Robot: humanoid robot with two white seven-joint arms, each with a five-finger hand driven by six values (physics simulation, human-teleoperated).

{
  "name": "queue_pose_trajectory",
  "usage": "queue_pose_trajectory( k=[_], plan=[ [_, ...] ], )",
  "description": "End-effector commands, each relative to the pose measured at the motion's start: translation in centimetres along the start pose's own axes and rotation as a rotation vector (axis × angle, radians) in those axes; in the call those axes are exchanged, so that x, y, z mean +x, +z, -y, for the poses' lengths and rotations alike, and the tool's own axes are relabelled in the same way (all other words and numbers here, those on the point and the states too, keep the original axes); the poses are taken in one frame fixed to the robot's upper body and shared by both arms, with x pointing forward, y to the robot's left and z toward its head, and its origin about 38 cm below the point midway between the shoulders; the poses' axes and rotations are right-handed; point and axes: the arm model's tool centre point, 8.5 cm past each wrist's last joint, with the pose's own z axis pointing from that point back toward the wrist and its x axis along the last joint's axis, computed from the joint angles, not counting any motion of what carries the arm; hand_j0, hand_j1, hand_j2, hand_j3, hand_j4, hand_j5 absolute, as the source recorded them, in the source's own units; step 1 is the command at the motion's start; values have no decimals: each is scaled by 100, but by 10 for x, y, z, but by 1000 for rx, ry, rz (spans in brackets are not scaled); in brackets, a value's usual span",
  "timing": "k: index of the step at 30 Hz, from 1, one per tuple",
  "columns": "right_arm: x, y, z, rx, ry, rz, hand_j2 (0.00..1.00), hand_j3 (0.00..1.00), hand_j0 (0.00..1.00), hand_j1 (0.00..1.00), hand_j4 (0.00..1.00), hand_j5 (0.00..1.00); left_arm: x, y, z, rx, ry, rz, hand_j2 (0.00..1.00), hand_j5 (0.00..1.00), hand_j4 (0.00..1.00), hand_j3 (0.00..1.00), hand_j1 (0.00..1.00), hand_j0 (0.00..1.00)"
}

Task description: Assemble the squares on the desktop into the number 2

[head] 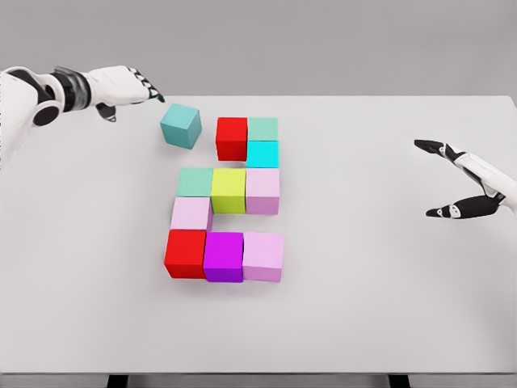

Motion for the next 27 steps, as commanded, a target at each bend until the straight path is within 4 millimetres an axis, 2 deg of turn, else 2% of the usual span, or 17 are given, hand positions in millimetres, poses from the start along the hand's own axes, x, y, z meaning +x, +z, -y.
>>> queue_pose_trajectory(
  k=[1, 22, 27],
  plan=[
    [0, 0, 1, -6, -6, 1, 100, 100, 100, 100, 100, 100, 4, -4, -4, 10, 6, 6, 93, 93, 93, 93, 93, 93],
    [1, 0, 1, -5, -4, 4, 100, 100, 100, 100, 100, 100, 22, -13, -10, 31, -17, 57, 94, 94, 94, 94, 94, 94],
    [3, -1, 1, -4, -2, 9, 100, 100, 100, 100, 100, 100, 19, -11, -8, 29, -16, 51, 94, 94, 94, 94, 94, 94]
  ],
)
